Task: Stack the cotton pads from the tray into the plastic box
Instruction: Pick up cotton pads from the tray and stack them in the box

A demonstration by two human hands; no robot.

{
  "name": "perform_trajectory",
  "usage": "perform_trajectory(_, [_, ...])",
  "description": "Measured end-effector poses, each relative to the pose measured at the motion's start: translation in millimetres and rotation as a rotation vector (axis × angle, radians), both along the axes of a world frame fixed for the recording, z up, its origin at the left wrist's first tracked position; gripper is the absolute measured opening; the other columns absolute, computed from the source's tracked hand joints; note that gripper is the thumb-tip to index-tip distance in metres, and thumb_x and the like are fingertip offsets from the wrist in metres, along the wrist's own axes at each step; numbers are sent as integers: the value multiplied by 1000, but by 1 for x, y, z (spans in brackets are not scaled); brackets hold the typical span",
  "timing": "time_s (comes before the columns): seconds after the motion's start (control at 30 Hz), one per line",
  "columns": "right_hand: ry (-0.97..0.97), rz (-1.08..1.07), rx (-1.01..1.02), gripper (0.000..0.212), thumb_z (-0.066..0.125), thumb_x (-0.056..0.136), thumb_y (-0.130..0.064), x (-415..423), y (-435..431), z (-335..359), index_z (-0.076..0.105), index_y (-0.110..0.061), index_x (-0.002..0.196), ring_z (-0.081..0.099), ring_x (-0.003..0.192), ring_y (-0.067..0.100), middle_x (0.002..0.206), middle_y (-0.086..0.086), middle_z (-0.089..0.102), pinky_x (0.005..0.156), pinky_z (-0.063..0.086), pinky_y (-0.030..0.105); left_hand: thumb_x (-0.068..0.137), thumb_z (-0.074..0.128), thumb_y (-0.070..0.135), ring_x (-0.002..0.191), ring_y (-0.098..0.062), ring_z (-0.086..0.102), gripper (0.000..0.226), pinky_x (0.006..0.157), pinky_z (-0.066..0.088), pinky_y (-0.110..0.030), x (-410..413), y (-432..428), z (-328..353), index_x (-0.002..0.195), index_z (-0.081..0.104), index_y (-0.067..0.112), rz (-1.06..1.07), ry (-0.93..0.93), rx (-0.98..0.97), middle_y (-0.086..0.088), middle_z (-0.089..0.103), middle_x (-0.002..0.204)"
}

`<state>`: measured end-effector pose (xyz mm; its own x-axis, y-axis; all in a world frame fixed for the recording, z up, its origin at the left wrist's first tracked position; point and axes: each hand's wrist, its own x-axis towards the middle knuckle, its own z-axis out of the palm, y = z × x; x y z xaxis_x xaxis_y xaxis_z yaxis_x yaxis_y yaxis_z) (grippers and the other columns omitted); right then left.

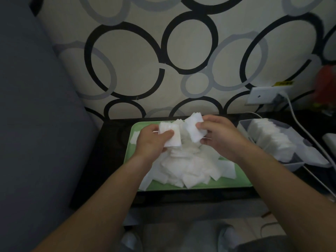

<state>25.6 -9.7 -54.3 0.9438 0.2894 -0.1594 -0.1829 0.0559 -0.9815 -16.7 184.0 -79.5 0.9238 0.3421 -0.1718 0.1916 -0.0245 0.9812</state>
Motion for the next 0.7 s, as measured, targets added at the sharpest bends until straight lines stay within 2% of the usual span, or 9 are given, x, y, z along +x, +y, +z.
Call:
perform_trajectory(0.07, [46, 30, 54, 9, 65, 90, -7, -2, 3, 0, 72, -10, 94, 63, 85, 24, 90, 10, 70, 73, 46, 34, 88, 76, 23, 99, -22, 70, 22, 74, 62, -34, 0, -5, 0, 108, 69, 16, -23, 3, -43, -5, 72, 106])
perform_trajectory(0.17, [102, 61, 92, 25, 67, 90, -8, -7, 11, -2, 67, 1, 113, 61, 83, 21, 93, 12, 69, 65, 47, 26, 84, 79, 27, 96, -21, 72, 30, 68, 60, -28, -1, -13, 3, 109, 70, 16, -48, -5, -106, -6, 73, 107])
perform_trajectory(0.23, [119, 65, 100, 33, 69, 89, -8, -9, 15, -2, 63, 2, 119, 64, 83, 21, 97, 14, 69, 63, 49, 24, 84, 78, 25, 97, -21, 72, 30, 68, 60, -27, -1, -17, 5, 111, 70, 15, -57, -16, -137, -7, 72, 109])
perform_trajectory(0.43, [94, 1, 51, 34, 73, 86, -11, -8, 17, -4, 64, 1, 116, 67, 88, 25, 100, 14, 72, 65, 52, 27, 88, 74, 24, 93, -16, 73, 27, 71, 60, -26, -3, -22, 12, 113, 69, 15, -98, -40, -198, -6, 74, 108])
perform_trajectory(0.6, [88, 30, -27, 25, 75, 85, -19, -9, 15, 0, 71, -10, 108, 66, 81, 16, 92, 1, 74, 73, 44, 32, 91, 70, 18, 89, -14, 73, 9, 69, 60, -25, -2, -21, 16, 98, 70, 23, -98, -80, -159, -1, 76, 98])
perform_trajectory(0.7, [69, 23, -69, 29, 77, 83, -23, -10, 19, 0, 71, -11, 109, 64, 81, 16, 94, 2, 74, 73, 41, 32, 93, 64, 14, 95, -18, 73, 14, 72, 61, -26, -3, -19, 17, 100, 69, 25, -125, -96, -131, -3, 75, 103])
